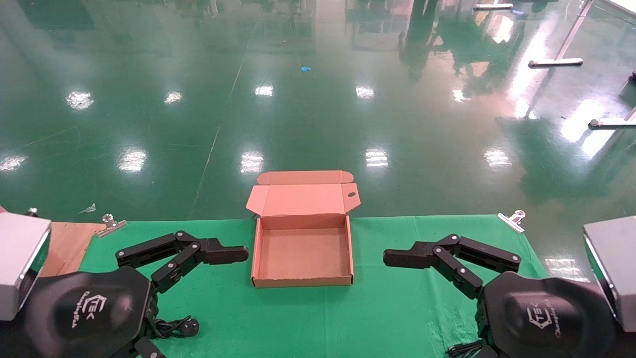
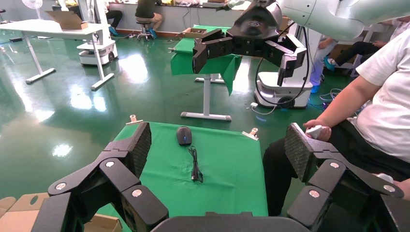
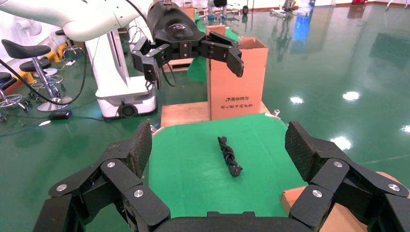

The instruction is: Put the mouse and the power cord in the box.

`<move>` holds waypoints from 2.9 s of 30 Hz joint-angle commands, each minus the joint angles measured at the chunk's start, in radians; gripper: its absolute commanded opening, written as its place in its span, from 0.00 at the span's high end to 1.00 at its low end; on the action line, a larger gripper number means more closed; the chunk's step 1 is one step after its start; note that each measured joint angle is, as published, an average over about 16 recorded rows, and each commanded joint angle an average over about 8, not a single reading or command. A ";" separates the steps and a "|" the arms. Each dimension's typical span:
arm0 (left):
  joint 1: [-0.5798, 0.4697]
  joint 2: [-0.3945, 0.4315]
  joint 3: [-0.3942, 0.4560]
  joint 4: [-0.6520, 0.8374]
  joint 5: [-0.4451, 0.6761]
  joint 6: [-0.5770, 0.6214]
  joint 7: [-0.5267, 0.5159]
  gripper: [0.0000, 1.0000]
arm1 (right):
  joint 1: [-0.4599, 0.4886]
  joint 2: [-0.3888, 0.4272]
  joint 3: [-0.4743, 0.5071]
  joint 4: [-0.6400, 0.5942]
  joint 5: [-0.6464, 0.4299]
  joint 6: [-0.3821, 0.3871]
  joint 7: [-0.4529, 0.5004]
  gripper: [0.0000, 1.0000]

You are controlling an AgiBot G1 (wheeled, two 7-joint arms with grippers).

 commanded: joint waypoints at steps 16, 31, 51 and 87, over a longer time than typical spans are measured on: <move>0.000 0.000 0.000 0.000 0.000 0.000 0.000 0.00 | 0.000 0.000 0.000 0.000 0.000 0.000 0.000 0.00; 0.000 0.000 0.000 0.000 0.000 0.000 0.000 0.00 | 0.000 0.000 0.000 0.000 0.000 0.000 0.000 0.00; -0.042 0.000 0.057 0.055 0.113 0.041 0.009 0.00 | 0.079 -0.026 -0.071 0.012 -0.225 -0.009 -0.096 0.00; -0.528 0.423 0.560 1.086 1.001 -0.203 0.511 0.00 | 0.542 -0.512 -0.508 -0.962 -1.233 0.259 -0.846 0.00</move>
